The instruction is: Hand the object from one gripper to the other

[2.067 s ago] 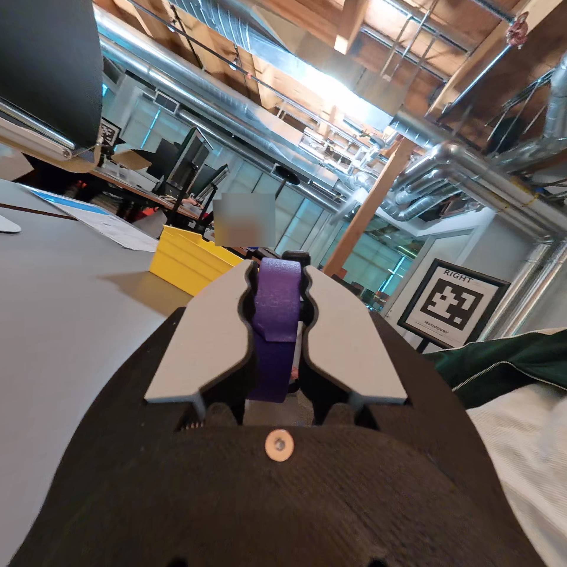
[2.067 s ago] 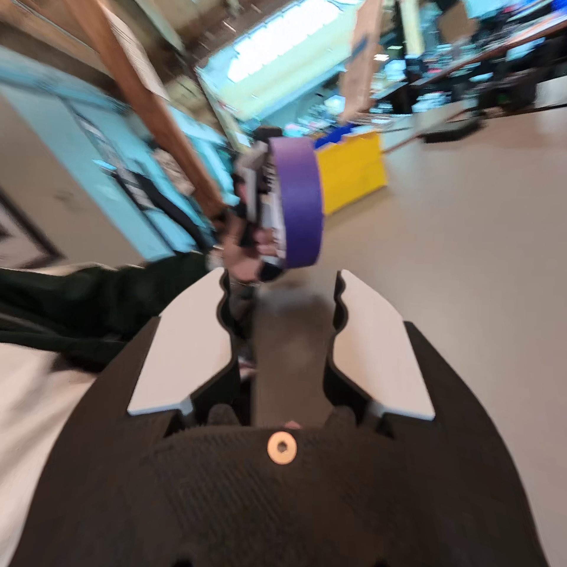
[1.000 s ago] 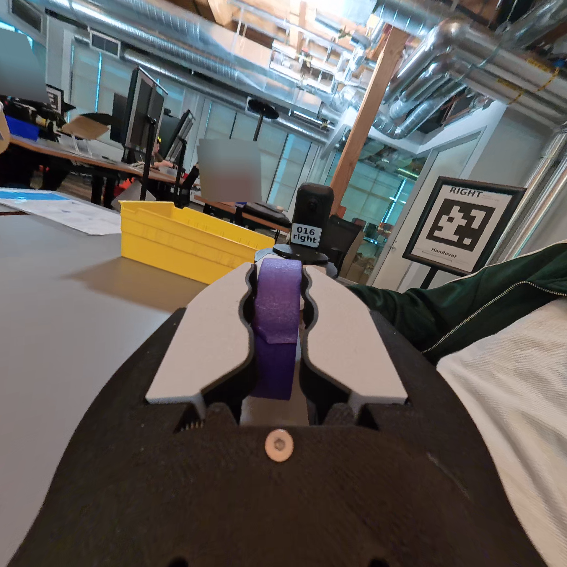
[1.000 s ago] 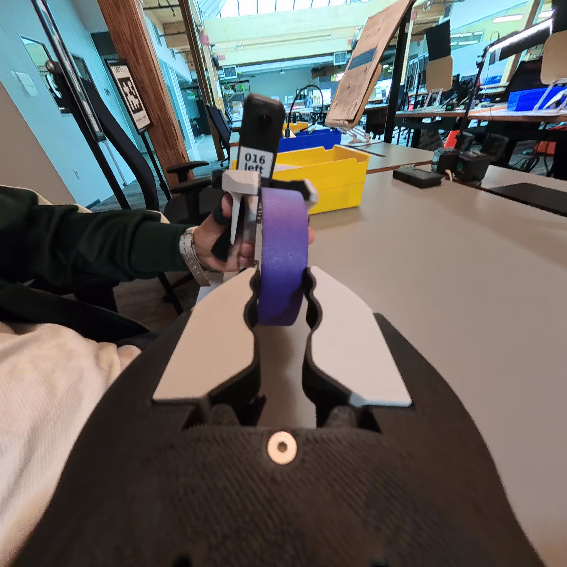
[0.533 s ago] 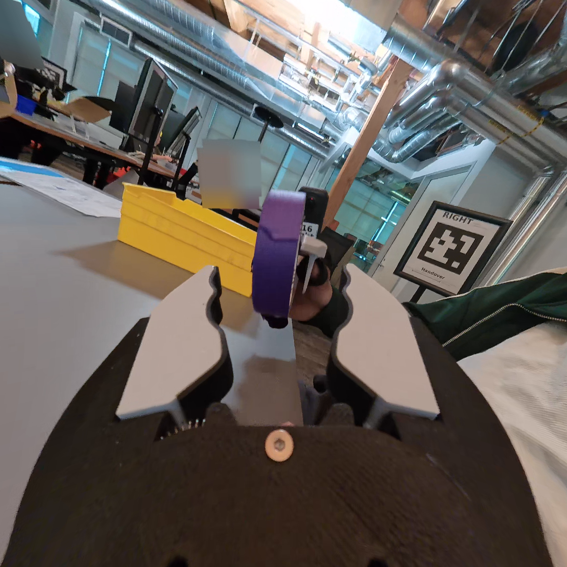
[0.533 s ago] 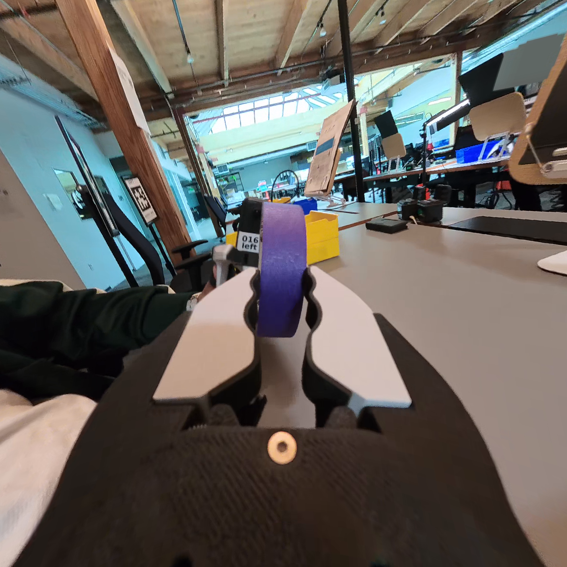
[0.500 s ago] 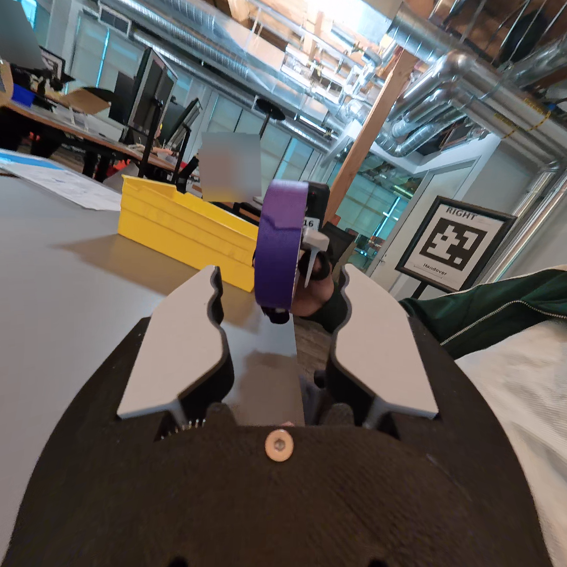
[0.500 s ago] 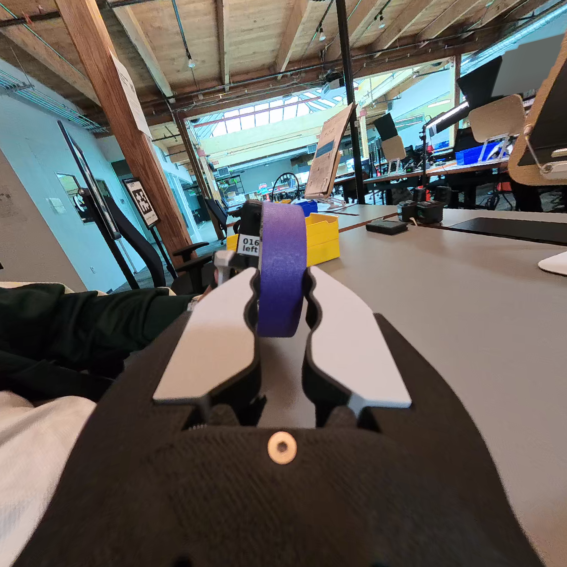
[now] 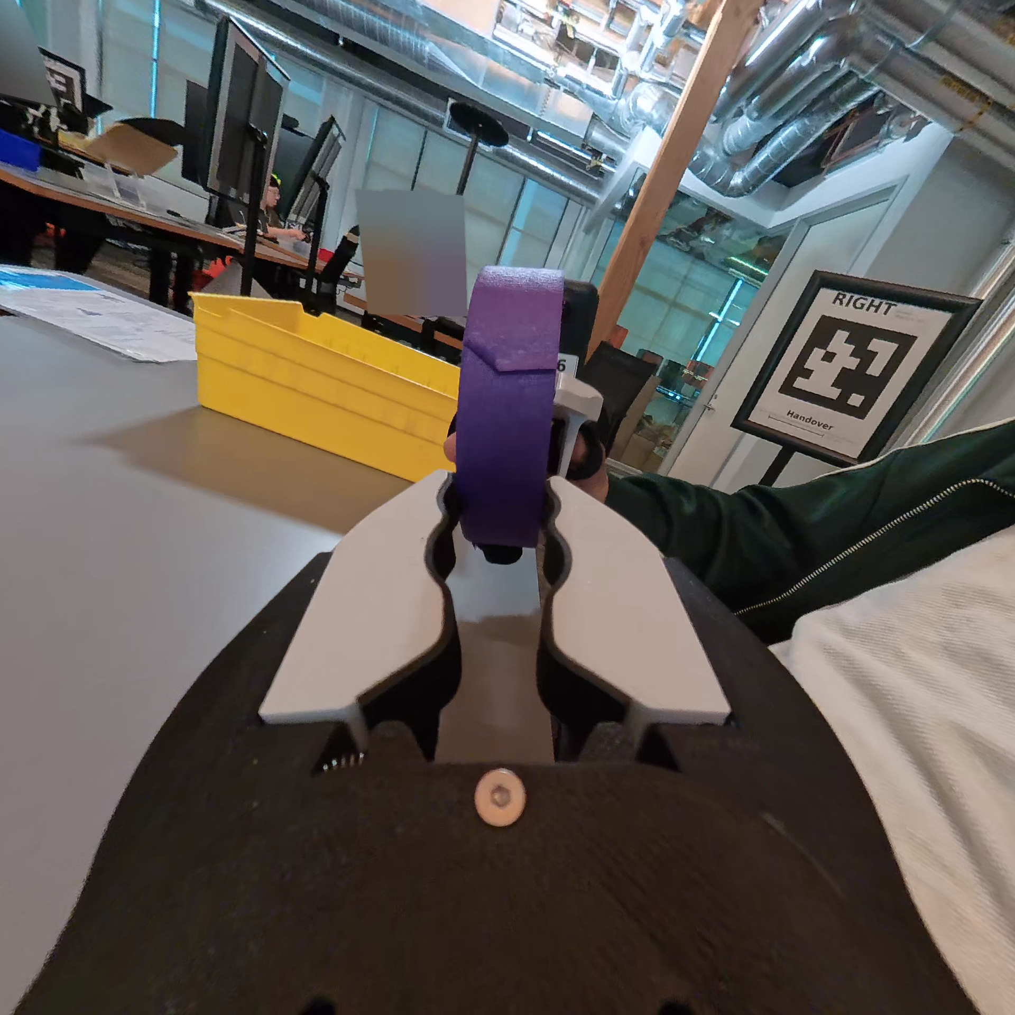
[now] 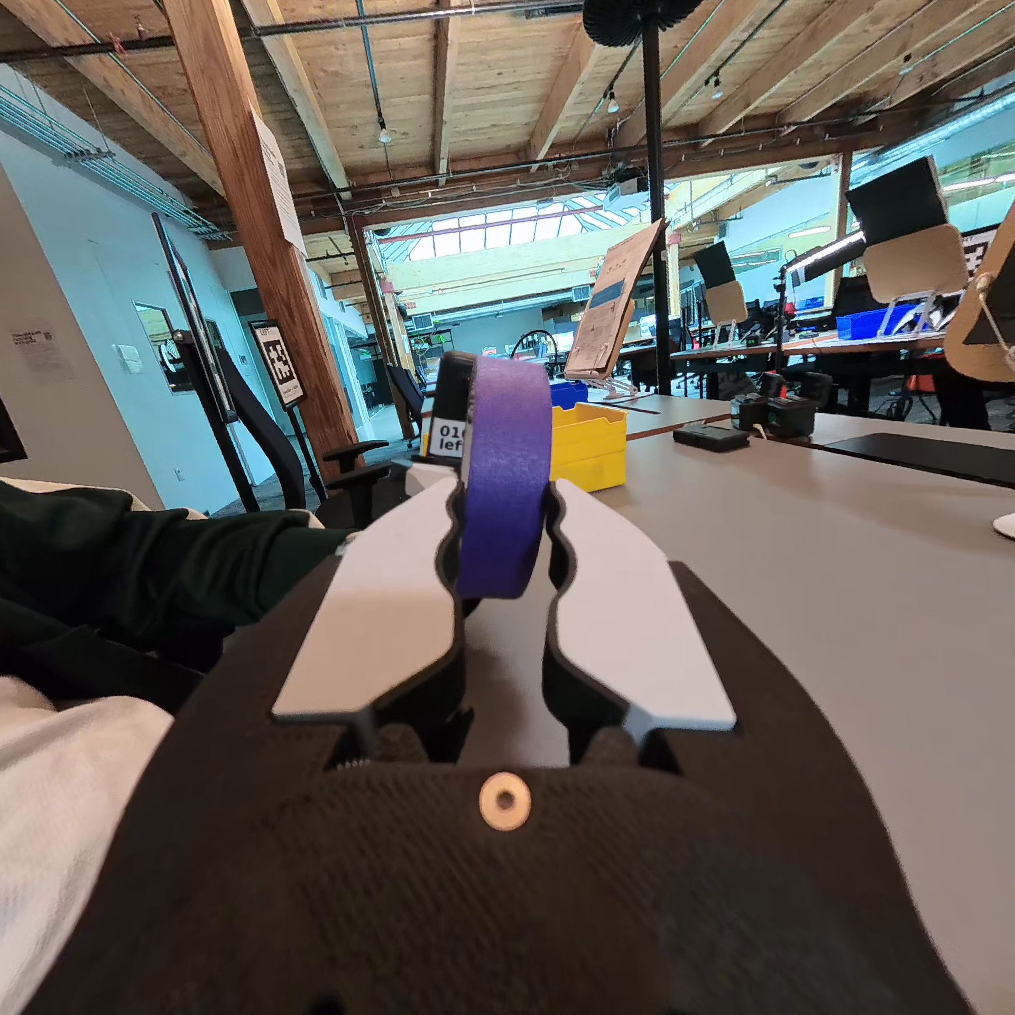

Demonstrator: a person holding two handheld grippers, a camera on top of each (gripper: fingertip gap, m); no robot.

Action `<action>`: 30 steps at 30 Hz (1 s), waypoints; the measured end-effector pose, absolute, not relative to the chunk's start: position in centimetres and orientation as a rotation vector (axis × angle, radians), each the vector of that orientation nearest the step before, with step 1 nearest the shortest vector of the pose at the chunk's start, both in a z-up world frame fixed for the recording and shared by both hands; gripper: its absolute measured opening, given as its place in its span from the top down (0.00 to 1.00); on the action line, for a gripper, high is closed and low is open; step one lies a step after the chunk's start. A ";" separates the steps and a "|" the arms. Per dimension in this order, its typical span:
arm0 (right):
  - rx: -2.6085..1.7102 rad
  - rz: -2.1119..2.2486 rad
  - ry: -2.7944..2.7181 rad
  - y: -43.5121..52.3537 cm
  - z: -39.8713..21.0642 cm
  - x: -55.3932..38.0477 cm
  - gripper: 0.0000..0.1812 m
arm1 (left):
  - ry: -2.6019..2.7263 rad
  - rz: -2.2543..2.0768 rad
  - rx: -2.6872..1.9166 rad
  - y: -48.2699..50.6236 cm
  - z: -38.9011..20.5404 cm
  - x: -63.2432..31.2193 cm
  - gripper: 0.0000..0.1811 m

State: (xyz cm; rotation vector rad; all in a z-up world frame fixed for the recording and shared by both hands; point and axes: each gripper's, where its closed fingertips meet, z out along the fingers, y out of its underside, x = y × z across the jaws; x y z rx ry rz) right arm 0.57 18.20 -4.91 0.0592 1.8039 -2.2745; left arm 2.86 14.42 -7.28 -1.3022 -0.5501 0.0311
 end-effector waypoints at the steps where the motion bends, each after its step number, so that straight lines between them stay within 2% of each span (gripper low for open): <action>1: 0.064 -2.271 1.812 18.1 -5.1 0.4 0.84 | -0.555 0.040 -1.299 14.3 -7.1 2.8 0.86; 3: 0.156 -2.274 1.816 17.8 -5.5 -0.5 0.61 | -0.575 0.070 -1.293 13.9 -7.0 2.5 0.85; 4: 0.200 -2.270 1.815 17.7 -5.8 -1.0 0.54 | -0.578 0.084 -1.288 13.7 -7.0 2.4 0.85; 7: 0.276 -2.261 1.812 17.6 -6.2 -1.8 0.47 | -0.595 0.096 -1.257 12.9 -6.6 2.1 0.86; 14: 0.314 -2.247 1.937 17.2 -7.6 -2.6 0.39 | -0.636 0.165 -1.300 11.5 -7.3 1.3 0.85; 20: 0.195 -2.312 2.156 17.0 -8.0 -2.5 0.41 | -0.654 0.165 -1.329 11.6 -7.9 1.2 0.85; 24: 0.125 -2.246 2.116 16.6 -8.3 -1.1 0.50 | -0.636 0.143 -1.334 11.9 -8.0 1.4 0.85; 30: 0.121 -2.233 1.903 17.7 -6.7 -0.7 0.70 | -0.606 0.098 -1.335 12.4 -8.0 1.8 0.85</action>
